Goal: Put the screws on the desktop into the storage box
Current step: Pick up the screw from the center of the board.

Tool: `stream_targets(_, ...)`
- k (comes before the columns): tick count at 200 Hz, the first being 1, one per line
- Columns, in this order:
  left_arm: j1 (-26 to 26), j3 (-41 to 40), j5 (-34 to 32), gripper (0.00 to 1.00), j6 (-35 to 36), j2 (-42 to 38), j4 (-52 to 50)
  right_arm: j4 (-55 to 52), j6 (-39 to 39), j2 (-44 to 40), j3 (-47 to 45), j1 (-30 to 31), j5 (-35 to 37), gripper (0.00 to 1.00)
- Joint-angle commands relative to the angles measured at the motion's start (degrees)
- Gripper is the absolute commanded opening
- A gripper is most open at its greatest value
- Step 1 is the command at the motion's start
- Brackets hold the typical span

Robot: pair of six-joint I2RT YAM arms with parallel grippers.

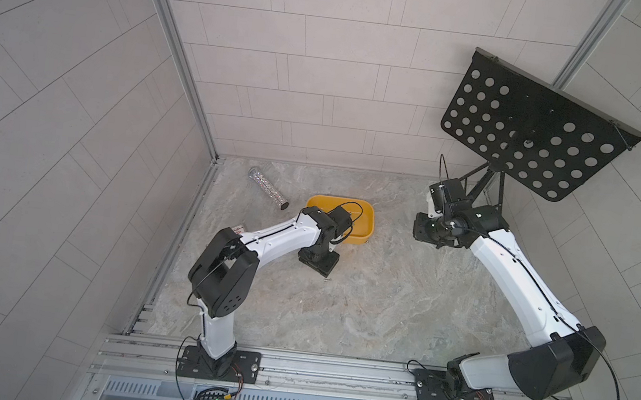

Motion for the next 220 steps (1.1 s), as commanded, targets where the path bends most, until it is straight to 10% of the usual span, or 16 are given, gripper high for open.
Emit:
stream_targets(1,-0.82,1.54,-1.22,0.55,0.51,2.04,-0.21,-0.06,-0.94,-0.88,-0.56,-0.66,-0.14,0.33)
stream_targets(220,-3.87,3.91,-2.92,0.51,1.29,11.88,3.43,1.49,-0.79,1.18,-1.81,-1.33,-3.05,0.33)
